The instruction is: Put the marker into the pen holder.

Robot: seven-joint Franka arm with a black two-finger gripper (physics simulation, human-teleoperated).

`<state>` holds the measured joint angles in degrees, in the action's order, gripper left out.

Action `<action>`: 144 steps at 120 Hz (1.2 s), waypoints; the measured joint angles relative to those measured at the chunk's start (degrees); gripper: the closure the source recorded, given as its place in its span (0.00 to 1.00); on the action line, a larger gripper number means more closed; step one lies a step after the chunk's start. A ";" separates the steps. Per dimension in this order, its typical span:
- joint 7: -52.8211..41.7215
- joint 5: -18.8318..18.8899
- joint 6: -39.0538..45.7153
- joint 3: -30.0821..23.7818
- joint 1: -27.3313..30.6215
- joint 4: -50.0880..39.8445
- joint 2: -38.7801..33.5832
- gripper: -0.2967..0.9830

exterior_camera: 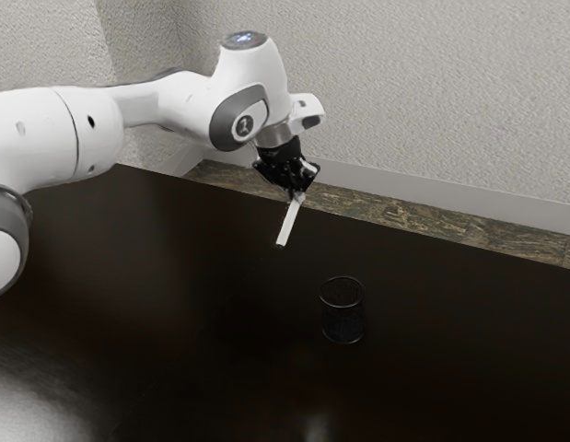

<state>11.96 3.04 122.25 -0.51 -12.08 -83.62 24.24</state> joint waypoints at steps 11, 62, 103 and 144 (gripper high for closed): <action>0.42 -0.02 -0.33 -0.11 -2.70 0.51 0.44 0.85; 2.81 0.14 -0.26 -0.03 -7.19 5.08 7.38 0.85; 4.55 0.13 0.06 0.06 -7.53 4.35 7.89 0.85; 5.82 -0.39 0.01 0.05 -7.44 0.69 8.92 0.75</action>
<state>17.77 2.65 122.26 -0.47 -19.52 -82.93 33.15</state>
